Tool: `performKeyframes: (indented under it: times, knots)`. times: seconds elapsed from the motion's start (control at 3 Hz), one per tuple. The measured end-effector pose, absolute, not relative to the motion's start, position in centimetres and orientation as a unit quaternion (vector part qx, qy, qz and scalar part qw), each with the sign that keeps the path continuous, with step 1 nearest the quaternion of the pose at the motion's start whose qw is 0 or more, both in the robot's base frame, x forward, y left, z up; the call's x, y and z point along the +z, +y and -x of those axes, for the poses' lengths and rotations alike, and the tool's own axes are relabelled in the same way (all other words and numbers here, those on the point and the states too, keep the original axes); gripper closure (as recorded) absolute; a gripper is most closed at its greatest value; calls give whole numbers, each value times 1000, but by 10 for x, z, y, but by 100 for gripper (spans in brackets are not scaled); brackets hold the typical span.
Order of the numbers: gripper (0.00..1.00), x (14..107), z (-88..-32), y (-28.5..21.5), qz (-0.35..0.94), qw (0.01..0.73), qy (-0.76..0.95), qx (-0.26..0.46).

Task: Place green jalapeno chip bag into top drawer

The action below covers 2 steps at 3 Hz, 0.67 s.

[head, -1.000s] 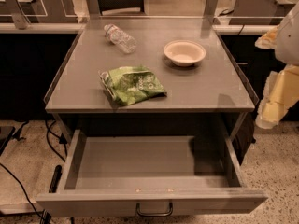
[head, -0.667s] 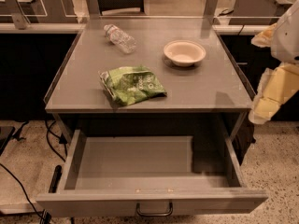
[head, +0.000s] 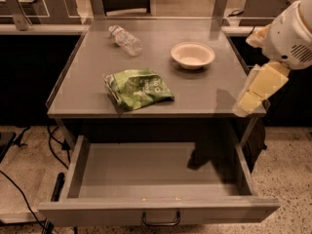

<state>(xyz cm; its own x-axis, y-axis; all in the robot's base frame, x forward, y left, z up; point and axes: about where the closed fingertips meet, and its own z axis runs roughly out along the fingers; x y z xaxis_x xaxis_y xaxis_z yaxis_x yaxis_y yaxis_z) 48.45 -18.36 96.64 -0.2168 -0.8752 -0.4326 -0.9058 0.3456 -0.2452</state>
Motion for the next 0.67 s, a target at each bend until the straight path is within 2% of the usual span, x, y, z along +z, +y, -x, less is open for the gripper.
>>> performKeyframes:
  times: [0.67]
  knots:
    - [0, 957, -512, -155, 560, 301, 770, 59]
